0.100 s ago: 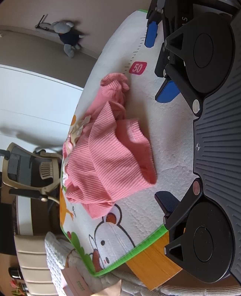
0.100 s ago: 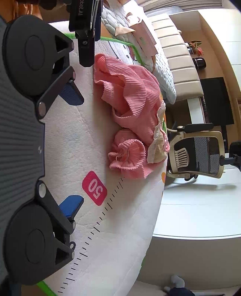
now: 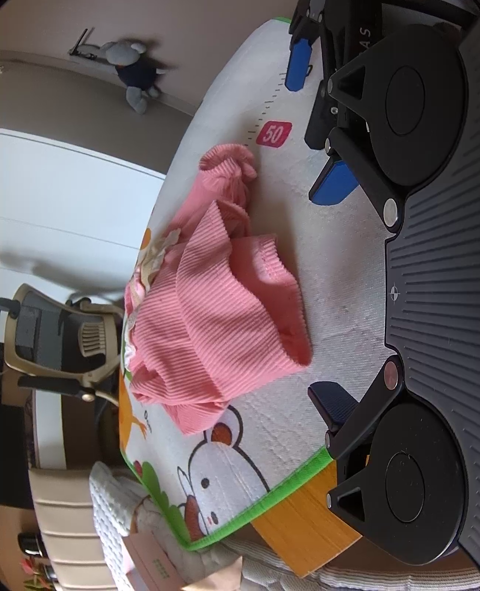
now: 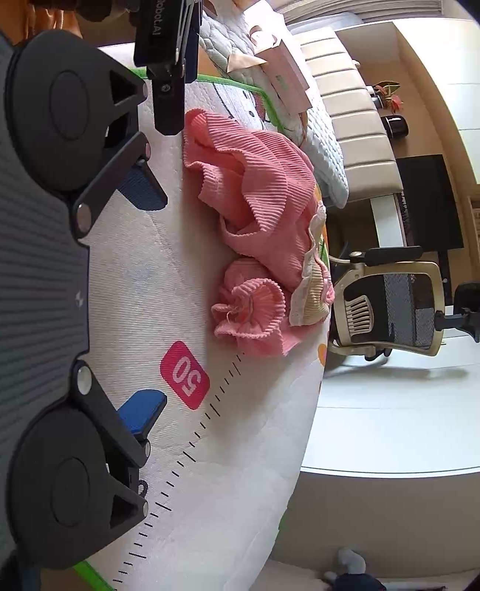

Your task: Fold clothes

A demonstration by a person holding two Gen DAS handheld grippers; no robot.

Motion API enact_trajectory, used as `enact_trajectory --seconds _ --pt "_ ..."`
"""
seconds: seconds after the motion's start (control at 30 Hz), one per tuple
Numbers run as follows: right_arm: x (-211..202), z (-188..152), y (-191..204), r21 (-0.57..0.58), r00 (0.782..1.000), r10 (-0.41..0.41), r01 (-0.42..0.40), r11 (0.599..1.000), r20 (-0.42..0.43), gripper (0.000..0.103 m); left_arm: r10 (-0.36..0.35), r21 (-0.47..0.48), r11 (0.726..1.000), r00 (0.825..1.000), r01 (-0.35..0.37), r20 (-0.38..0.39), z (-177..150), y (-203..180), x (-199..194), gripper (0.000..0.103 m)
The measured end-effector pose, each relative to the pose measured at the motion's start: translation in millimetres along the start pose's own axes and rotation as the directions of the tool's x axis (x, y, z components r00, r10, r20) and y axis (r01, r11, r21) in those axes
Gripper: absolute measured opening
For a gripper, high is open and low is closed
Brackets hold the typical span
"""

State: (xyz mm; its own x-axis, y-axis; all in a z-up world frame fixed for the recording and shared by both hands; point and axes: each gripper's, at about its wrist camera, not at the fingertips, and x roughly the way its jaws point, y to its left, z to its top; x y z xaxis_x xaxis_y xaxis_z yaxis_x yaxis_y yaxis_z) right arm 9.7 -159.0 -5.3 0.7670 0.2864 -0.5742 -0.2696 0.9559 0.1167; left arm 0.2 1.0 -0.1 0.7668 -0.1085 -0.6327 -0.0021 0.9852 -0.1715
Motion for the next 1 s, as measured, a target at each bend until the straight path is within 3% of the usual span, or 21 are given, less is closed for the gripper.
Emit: enact_trajectory --seconds 0.43,1.0 --pt "-6.7 3.8 1.3 -0.004 0.999 0.016 -0.016 1.000 0.030 0.103 0.042 0.042 0.998 0.999 -0.041 -0.013 -3.2 -4.4 1.0 0.103" --pt "-3.4 2.1 -0.6 0.004 1.000 0.014 -0.014 1.000 0.009 0.103 0.048 0.045 0.998 0.998 -0.046 -0.032 -3.2 -4.4 2.6 0.103"
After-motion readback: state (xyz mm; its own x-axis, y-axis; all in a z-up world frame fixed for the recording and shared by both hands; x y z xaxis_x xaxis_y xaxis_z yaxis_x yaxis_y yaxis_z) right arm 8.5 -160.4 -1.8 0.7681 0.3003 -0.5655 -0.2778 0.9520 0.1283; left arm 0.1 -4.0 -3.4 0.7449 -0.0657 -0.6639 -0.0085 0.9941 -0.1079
